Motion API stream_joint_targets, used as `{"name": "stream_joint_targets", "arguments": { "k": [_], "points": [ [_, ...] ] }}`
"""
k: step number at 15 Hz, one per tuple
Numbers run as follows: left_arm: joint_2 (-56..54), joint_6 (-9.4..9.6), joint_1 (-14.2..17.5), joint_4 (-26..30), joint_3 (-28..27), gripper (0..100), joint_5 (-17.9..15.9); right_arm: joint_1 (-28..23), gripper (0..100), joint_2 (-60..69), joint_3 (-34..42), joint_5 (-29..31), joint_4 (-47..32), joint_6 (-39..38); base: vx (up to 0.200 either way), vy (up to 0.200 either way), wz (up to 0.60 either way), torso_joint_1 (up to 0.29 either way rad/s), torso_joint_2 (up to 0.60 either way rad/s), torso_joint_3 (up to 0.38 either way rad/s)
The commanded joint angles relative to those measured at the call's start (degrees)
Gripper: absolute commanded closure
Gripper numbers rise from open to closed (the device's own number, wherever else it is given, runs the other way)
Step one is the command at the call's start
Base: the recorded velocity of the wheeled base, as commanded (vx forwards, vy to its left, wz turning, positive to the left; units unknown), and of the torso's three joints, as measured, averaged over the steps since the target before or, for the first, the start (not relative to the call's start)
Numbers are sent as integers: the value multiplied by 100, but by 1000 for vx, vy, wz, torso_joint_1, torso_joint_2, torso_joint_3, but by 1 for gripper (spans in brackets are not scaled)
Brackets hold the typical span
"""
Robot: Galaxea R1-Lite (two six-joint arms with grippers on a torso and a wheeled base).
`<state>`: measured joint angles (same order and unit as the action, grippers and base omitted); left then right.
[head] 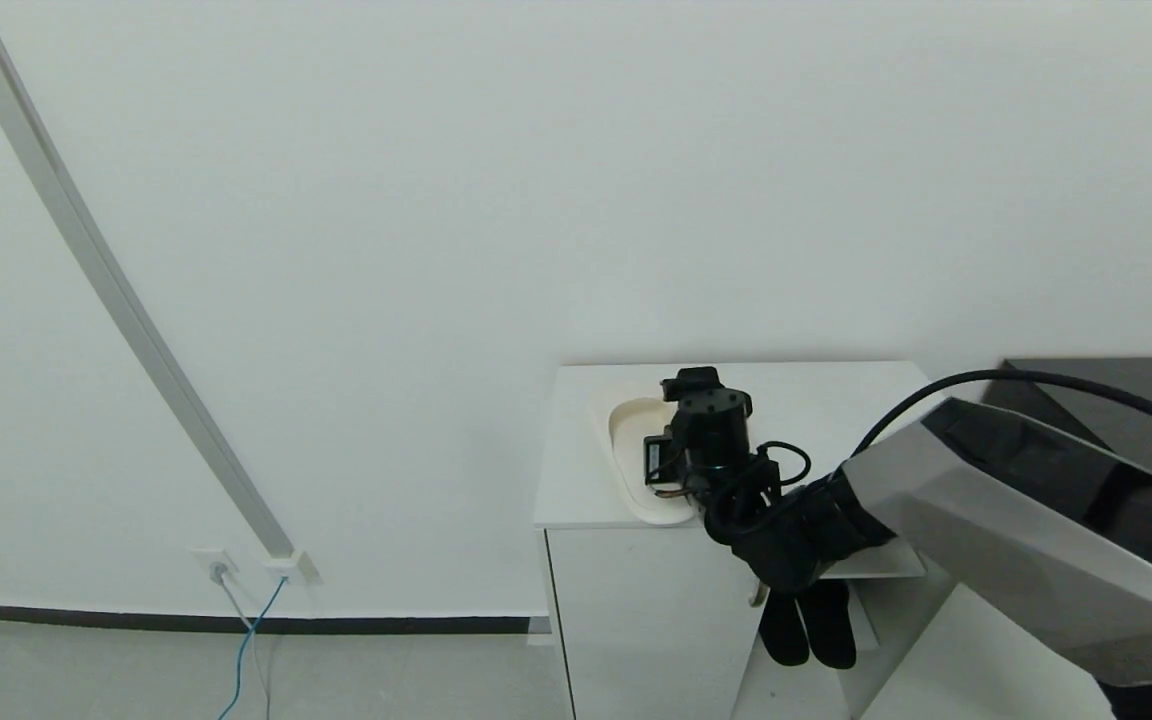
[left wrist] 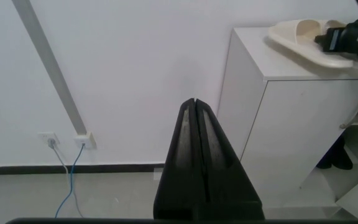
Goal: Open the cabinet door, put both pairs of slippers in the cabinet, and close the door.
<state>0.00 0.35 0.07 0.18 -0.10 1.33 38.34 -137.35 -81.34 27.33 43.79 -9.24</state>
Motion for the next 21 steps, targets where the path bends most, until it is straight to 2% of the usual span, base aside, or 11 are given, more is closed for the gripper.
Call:
{"name": "stream_joint_targets", "arguments": {
  "k": [1,4,6,8,11,16,21],
  "points": [
    [9,0,1,-1,1,100,-1,112,100,727,549,-35,42,1,0,0,0,0,0,0],
    [9,26,1,-1,10,100,8,297,100,1562,1612,-360,297,159,0,0,0,0,0,0],
    [0,17,1,-1,10,100,8,499,100,2468,2895,-870,754,318,0,0,0,0,0,0],
    [0,35,1,-1,10,100,8,481,100,3118,3976,-1459,1369,757,0,0,0,0,0,0],
    [9,35,1,-1,10,100,8,279,100,3540,4970,-2179,2037,1197,0,0,0,0,0,0],
    [0,9,1,-1,10,100,8,-19,100,3584,5365,-2865,2538,1504,0,0,0,0,0,0],
    [9,26,1,-1,10,100,-1,-37,100,3584,5453,-2909,2556,1487,0,0,0,0,0,0]
  ]
}}
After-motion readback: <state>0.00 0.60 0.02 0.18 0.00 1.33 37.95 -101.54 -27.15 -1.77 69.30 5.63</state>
